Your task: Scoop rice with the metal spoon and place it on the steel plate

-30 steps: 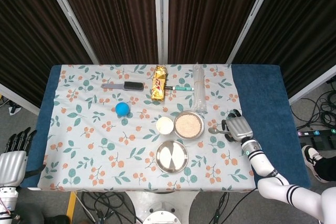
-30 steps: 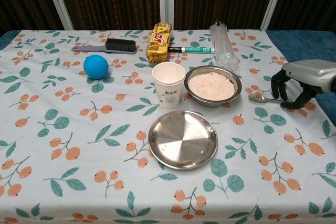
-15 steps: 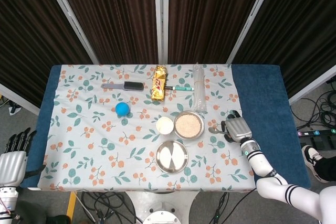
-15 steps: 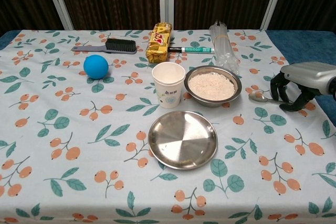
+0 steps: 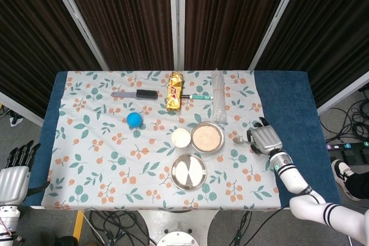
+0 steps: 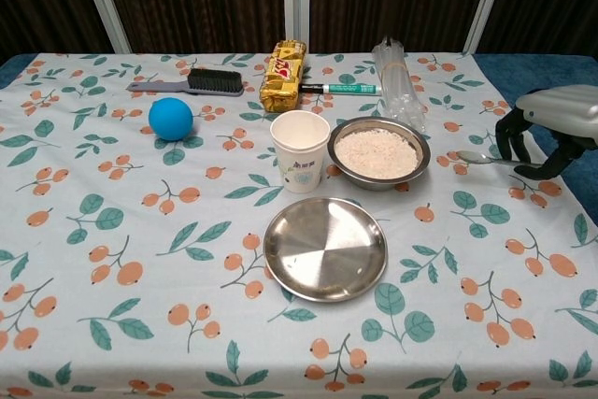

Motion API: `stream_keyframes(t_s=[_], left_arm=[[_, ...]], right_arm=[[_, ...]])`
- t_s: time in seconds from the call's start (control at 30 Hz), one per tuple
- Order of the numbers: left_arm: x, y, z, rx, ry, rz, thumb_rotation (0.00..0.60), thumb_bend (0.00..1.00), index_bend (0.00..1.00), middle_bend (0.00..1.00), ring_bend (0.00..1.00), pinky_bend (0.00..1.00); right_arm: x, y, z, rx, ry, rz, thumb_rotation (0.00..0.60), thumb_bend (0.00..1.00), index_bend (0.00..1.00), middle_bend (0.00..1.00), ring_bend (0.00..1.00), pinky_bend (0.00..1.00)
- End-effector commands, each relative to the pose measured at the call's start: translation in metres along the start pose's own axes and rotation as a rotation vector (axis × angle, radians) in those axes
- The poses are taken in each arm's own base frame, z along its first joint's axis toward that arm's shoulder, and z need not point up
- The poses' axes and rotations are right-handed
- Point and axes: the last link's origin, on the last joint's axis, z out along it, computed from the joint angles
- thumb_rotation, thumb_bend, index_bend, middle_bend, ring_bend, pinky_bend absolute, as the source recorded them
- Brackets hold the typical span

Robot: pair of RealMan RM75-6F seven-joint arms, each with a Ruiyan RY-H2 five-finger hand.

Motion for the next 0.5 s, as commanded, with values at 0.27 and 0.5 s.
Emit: stream_keyframes(t_s=[0.27, 0.5], left_arm=[[0.002, 0.002, 0.002, -0.008, 0.006, 0.003, 0.600, 0.03, 0.08, 0.04, 0.03, 0.03], [0.002, 0.001, 0.002, -0.013, 0.007, -0.002, 0.600, 0.03, 0.08, 0.04, 0.03, 0.03]], right_arm=[[0.065, -0.019, 0.000, 0.119, 0.060, -0.229, 0.600, 0.33, 0.56, 0.58, 0.22, 0.00], [0.086, -0.063, 0.033, 0.220, 0.020, -0.390, 0.600, 0.33, 0.57, 0.58, 0.22, 0.00]])
